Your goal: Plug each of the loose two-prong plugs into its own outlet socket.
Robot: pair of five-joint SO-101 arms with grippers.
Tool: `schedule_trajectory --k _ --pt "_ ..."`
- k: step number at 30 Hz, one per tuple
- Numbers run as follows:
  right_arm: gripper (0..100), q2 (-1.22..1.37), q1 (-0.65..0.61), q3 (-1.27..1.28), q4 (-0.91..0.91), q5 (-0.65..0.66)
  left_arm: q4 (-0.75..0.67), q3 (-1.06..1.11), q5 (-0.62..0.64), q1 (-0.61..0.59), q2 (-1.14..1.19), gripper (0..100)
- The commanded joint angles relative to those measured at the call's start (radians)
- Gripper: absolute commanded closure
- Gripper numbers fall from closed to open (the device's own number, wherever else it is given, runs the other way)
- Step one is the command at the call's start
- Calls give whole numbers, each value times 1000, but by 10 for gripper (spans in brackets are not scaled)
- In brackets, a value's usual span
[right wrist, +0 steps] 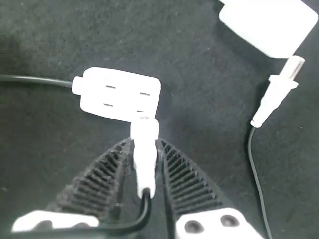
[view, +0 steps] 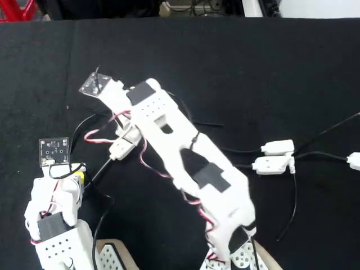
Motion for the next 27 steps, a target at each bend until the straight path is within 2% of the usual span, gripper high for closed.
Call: schedule_trajectory --k 1,5,9,16,19,27 --pt "987 87 -26 -213 86 0 2 1 3 -10 -5 805" --pt "987 202 -34 -357 140 -2 2 2 -6 -10 -5 805" --pt "987 288 -28 -486 203 -8 3 4 -66 -5 -5 805" --pt "987 403 -25 -636 267 -41 3 5 -71 -5 -5 805" --pt "987 424 -26 -684 322 -46 3 5 -71 -5 -5 805" --pt "987 421 -25 -651 331 -123 3 5 -71 -5 -5 805"
